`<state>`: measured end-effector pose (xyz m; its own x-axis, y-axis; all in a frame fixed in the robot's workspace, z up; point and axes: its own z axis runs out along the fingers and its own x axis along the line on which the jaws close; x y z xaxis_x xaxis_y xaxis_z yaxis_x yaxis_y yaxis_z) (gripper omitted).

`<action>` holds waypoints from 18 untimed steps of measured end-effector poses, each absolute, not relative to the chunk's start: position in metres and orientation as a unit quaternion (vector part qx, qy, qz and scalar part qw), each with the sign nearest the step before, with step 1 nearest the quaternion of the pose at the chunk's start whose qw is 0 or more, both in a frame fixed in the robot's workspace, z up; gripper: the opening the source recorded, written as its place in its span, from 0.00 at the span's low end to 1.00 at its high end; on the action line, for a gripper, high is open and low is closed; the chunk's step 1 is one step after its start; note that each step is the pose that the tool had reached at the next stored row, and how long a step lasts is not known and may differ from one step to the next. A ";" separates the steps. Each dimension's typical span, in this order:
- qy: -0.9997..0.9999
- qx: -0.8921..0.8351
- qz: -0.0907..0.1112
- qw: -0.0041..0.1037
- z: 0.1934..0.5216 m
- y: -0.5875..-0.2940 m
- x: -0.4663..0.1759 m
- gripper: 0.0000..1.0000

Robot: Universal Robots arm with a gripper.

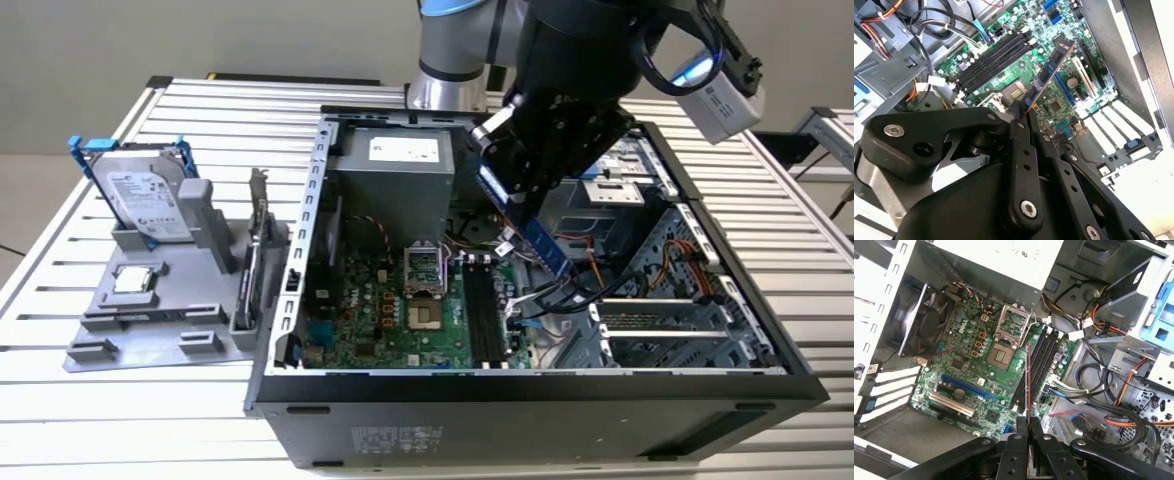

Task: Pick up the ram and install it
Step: 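Insert the ram into the slot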

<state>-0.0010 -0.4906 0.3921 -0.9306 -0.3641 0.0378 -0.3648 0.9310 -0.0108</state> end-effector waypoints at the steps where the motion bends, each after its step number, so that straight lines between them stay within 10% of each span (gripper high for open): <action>1: -0.983 0.182 0.009 0.018 0.392 -0.491 -0.001 0.00; 18: -0.991 0.131 0.009 0.018 0.392 -0.491 -0.001 0.00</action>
<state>-0.0010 -0.4906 0.3921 -0.9651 -0.2590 0.0385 -0.2596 0.9656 -0.0132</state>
